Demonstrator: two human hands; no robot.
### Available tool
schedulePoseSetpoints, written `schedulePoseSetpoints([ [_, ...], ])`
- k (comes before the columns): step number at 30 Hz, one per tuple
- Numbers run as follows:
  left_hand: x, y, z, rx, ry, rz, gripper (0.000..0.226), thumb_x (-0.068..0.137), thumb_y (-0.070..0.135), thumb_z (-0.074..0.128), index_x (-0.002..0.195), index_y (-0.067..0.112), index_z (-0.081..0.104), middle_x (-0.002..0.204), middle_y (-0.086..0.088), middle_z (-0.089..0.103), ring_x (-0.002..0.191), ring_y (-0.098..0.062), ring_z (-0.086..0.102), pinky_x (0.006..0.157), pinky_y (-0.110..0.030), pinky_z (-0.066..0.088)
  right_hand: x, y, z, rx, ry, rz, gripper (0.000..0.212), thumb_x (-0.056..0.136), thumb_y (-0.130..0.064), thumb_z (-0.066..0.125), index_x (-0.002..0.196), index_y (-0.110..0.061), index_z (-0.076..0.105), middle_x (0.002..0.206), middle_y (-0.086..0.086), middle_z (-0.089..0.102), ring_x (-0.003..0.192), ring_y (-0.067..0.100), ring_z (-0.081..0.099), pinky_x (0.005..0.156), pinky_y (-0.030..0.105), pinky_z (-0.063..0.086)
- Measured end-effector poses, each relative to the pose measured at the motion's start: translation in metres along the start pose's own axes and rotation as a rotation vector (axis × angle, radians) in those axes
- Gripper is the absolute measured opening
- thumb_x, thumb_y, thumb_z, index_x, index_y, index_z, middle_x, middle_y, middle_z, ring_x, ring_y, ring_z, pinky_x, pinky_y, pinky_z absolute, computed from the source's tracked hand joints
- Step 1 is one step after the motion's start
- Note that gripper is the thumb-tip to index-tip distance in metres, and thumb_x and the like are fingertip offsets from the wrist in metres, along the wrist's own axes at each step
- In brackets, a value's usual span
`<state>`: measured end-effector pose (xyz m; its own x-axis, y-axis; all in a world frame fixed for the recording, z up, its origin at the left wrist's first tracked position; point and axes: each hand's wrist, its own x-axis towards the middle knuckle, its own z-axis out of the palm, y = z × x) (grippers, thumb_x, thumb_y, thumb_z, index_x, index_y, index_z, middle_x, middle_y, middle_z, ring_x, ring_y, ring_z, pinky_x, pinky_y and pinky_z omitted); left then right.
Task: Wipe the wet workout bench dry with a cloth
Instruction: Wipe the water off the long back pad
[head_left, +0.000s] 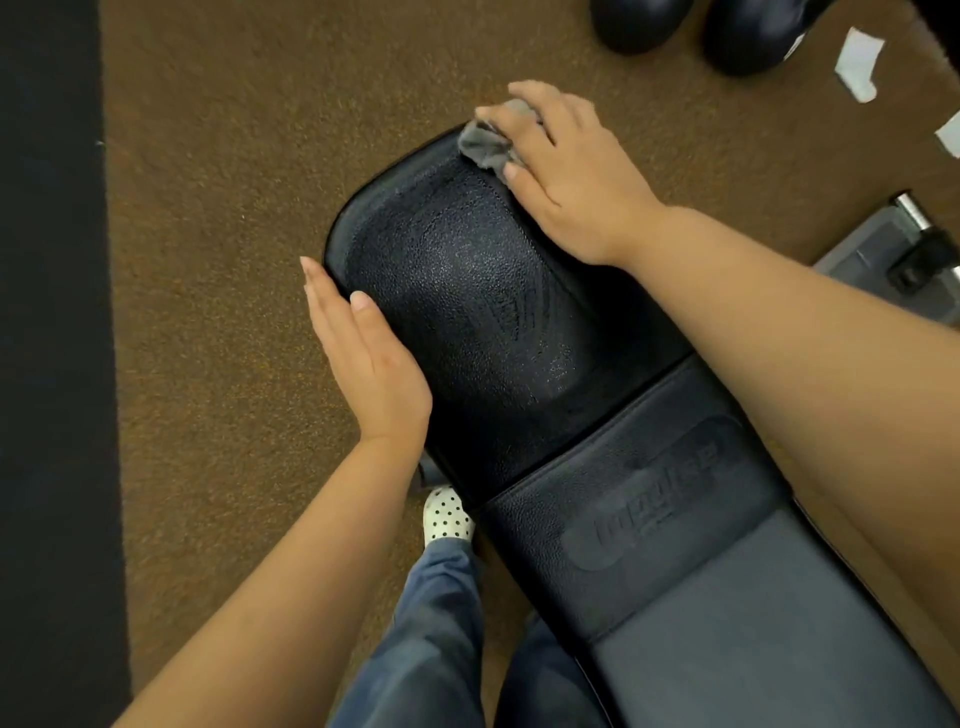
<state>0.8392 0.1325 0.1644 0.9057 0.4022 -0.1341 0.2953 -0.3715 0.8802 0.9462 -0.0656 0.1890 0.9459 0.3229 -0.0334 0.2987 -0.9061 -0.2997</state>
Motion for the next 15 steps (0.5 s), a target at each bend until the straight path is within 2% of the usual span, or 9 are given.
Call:
schedulePoseSetpoints([
  [7, -0.001, 0.000, 0.001, 0.015, 0.009, 0.015, 0.058, 0.100, 0.031, 0.018, 0.152, 0.009, 0.010, 0.160, -0.007, 0.013, 0.147, -0.017, 0.008, 0.120, -0.033, 0.007, -0.087, 0.009, 0.011, 0.000, -0.078, 0.058, 0.050, 0.101, -0.041, 0.027, 0.149, -0.030, 0.021, 0.159, 0.005, 0.009, 0.143, 0.039, 0.012, 0.110, 0.058, 0.026],
  [11, -0.001, 0.000, 0.001, 0.016, -0.001, 0.008, 0.057, 0.100, 0.032, 0.018, 0.153, 0.011, 0.009, 0.160, -0.006, 0.011, 0.147, -0.015, 0.006, 0.120, -0.030, 0.006, -0.127, 0.006, 0.009, -0.013, -0.139, 0.087, 0.051, 0.101, -0.040, 0.026, 0.151, -0.031, 0.016, 0.160, 0.002, 0.002, 0.145, 0.039, 0.003, 0.111, 0.058, 0.023],
  [15, 0.001, -0.001, 0.000, 0.009, 0.000, 0.012, 0.057, 0.100, 0.030, 0.019, 0.152, 0.009, 0.010, 0.160, -0.007, 0.012, 0.147, -0.015, 0.007, 0.119, -0.026, 0.006, -0.155, -0.002, 0.011, -0.089, -0.183, 0.077, 0.052, 0.101, -0.039, 0.023, 0.152, -0.030, 0.013, 0.161, 0.003, 0.000, 0.146, 0.035, -0.006, 0.115, 0.056, 0.009],
])
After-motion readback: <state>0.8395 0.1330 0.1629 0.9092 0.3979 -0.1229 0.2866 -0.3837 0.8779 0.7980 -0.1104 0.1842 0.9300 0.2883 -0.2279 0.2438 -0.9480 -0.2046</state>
